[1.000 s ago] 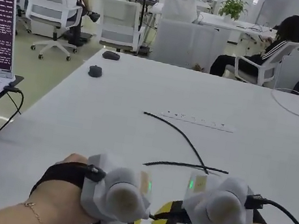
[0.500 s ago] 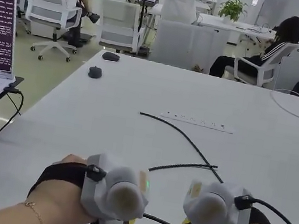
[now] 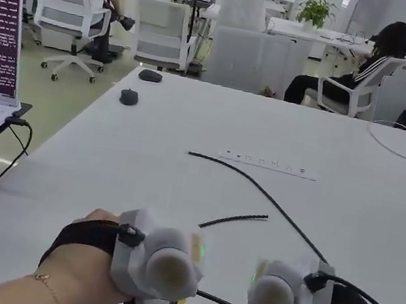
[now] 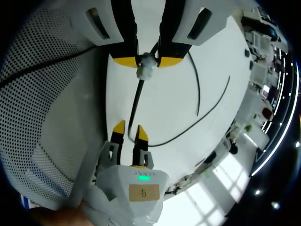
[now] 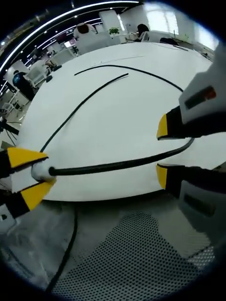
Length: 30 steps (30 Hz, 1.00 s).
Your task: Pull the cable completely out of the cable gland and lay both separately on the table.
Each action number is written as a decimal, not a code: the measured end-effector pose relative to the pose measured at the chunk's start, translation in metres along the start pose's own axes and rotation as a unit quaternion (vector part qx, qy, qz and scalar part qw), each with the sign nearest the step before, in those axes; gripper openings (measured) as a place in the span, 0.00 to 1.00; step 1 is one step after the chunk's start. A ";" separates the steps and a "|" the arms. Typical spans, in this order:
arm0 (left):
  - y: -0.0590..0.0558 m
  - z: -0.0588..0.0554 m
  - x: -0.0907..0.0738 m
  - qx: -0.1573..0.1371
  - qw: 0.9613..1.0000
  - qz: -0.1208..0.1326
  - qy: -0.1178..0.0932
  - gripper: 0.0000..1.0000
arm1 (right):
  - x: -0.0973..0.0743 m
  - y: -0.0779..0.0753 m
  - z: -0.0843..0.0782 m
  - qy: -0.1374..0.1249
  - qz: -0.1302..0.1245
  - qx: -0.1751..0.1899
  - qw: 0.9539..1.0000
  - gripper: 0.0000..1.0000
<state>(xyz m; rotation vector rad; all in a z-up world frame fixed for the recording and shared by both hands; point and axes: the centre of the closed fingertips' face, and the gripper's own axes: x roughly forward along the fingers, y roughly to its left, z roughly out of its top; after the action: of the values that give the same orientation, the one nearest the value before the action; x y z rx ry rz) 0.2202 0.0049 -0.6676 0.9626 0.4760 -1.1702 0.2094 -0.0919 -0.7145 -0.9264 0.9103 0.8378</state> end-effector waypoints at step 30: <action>-0.004 -0.004 0.002 0.003 1.000 -0.007 0.009 0.16 | -0.007 0.010 0.026 -0.065 0.024 0.010 0.998 0.04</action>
<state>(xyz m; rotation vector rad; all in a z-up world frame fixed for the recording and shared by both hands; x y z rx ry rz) 0.2179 0.0066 -0.6725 0.9765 0.4948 -1.1780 0.2049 -0.0654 -0.7032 -0.8256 0.8292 0.9173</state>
